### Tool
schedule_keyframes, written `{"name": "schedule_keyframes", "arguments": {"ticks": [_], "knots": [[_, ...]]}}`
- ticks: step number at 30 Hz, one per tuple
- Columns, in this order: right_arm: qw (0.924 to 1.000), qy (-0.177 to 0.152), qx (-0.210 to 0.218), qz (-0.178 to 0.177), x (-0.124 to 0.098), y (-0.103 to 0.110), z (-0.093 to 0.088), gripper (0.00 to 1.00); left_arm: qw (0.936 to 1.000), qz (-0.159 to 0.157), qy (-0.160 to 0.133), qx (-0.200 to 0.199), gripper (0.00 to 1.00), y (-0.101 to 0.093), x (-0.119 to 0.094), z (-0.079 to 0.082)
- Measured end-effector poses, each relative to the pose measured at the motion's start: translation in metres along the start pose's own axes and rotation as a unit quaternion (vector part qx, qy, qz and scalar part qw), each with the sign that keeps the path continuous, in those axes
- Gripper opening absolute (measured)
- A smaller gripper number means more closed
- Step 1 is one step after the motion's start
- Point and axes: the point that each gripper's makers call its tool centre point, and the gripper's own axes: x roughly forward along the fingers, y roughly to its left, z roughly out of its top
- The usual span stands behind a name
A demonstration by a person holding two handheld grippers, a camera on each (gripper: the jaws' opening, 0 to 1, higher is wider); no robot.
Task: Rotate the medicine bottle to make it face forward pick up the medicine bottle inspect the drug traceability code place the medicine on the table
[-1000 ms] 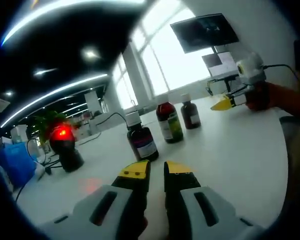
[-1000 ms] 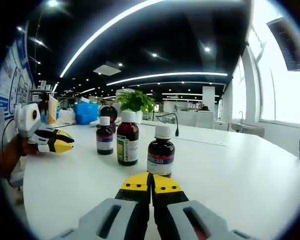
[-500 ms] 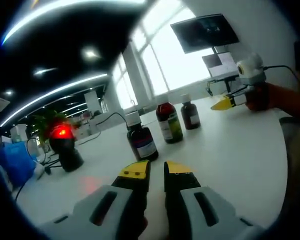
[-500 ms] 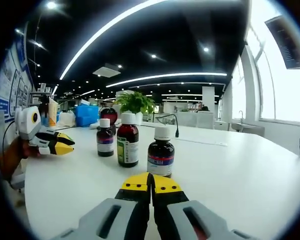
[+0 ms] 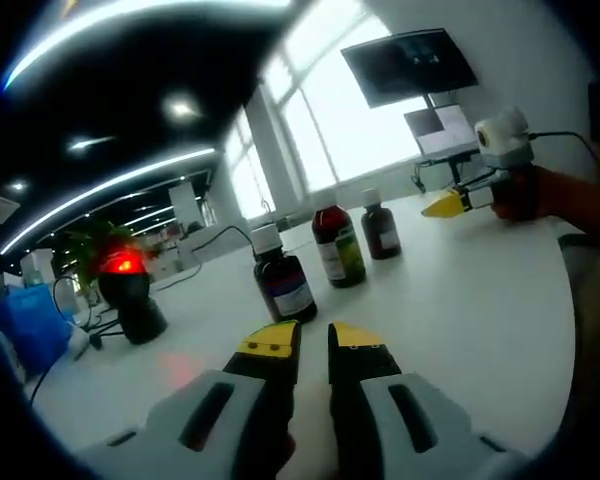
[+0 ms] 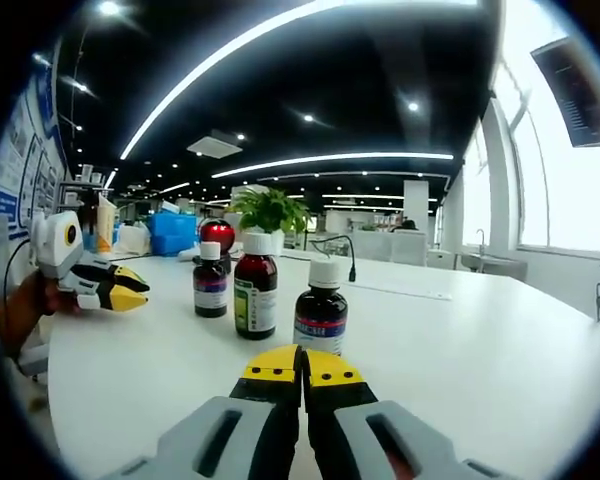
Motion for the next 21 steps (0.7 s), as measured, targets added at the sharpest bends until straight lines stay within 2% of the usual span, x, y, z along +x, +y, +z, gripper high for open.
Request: {"name": "schedule_keyframes", "arguments": {"ticks": [8, 13, 21], "knots": [[0.9999, -0.002, -0.015, 0.005, 0.001, 0.004, 0.002, 0.0, 1.0, 0.0, 0.0, 0.0, 0.04, 0.0, 0.0, 0.0], [0.9999, -0.004, -0.01, 0.005, 0.002, 0.003, 0.005, 0.0, 1.0, 0.0, 0.0, -0.001, 0.04, 0.0, 0.0, 0.001], [0.9999, -0.009, -0.01, 0.004, 0.003, 0.007, 0.016, 0.0, 1.0, -0.001, 0.0, 0.001, 0.04, 0.0, 0.0, 0.0]]}}
